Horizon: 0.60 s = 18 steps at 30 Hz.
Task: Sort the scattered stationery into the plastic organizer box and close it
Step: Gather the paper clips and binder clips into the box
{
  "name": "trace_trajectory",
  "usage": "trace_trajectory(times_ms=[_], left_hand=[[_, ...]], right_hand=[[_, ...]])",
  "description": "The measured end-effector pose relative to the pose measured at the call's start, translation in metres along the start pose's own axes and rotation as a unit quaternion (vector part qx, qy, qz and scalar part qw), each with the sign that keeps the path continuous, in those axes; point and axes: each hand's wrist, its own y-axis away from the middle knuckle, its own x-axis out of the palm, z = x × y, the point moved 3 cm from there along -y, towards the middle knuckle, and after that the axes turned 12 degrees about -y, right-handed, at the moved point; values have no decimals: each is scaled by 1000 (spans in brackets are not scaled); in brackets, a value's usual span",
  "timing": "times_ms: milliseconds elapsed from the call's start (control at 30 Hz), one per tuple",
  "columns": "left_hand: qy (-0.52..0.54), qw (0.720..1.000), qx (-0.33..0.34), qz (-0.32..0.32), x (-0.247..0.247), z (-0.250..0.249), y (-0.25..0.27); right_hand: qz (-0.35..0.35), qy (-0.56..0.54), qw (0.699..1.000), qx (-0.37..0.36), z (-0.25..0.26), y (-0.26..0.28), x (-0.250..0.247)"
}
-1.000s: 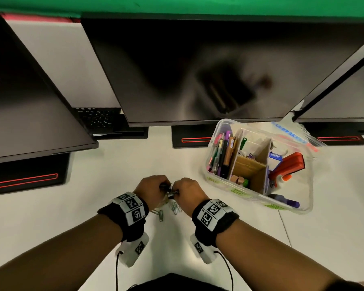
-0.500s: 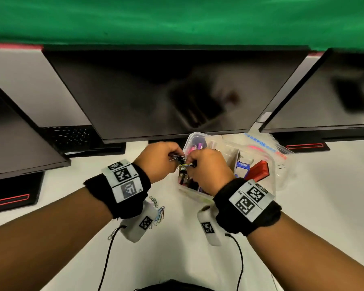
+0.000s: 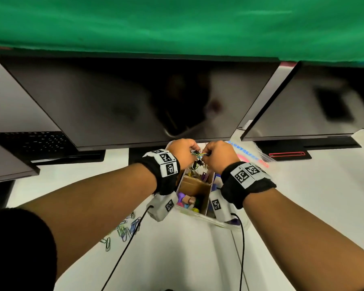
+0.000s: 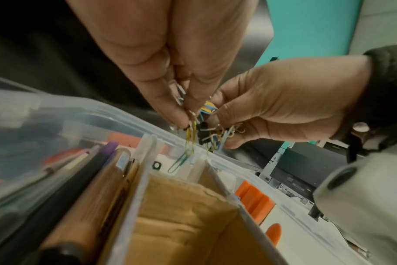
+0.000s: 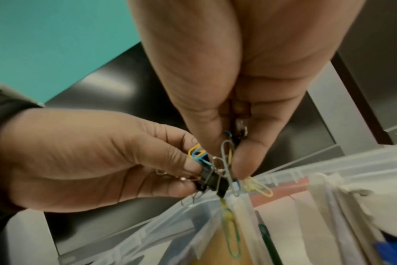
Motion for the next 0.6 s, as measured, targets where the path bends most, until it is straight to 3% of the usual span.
trace_trajectory(times_ms=[200,333,500,600], left_hand=[[101,993,1,66,18,4,-9],[105,994,-7,37,4,12,-6],[89,995,-31,21,-29,56,17],[79,995,-58,32,-43,95,39]], right_hand=[[1,-43,998,36,-17,-11,9],[-3,-63,997,39,-12,-8,6],[-1,-90,995,-37,33,18,17],[54,-68,993,-83,67,36,44]])
